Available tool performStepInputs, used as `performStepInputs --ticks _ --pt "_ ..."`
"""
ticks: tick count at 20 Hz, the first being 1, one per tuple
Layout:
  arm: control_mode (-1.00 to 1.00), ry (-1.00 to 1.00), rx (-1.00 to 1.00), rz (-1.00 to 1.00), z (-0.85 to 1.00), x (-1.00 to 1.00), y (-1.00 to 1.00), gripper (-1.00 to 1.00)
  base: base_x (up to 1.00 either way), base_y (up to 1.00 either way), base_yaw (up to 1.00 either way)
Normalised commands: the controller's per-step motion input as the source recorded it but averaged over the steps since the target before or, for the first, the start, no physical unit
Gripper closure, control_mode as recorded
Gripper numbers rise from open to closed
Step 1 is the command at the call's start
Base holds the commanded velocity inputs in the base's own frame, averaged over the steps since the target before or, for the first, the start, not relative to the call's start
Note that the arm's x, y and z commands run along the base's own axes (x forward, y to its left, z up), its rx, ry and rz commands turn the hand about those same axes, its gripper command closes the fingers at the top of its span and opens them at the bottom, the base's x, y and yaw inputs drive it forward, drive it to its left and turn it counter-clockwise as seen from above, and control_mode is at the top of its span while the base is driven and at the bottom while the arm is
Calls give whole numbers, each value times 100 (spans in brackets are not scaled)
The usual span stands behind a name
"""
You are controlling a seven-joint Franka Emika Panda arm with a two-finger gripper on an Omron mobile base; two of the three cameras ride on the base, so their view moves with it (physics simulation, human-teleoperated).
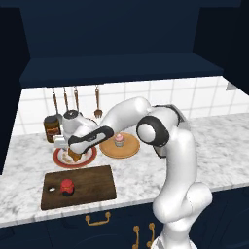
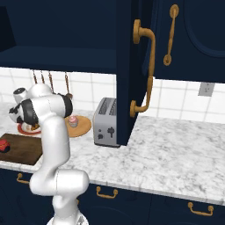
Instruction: From the different types of pastries on the counter, select a croissant and place it on the cutting board. Then retrieve a jar of jam from the cabinet and place it alongside the croissant on the cutting board.
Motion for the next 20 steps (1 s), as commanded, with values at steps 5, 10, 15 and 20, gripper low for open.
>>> performStepInputs --ticks 5,10,15,20 --pt "-100 4 -1 0 -14 4 0 -100 0 0 0" --pt "-100 6 0 1 -13 25 -1 -100 0 0 0" --pt "-100 10 -1 2 -44 9 0 100 0 0 0" --pt "-100 6 -1 0 -29 0 0 100 0 0 0"
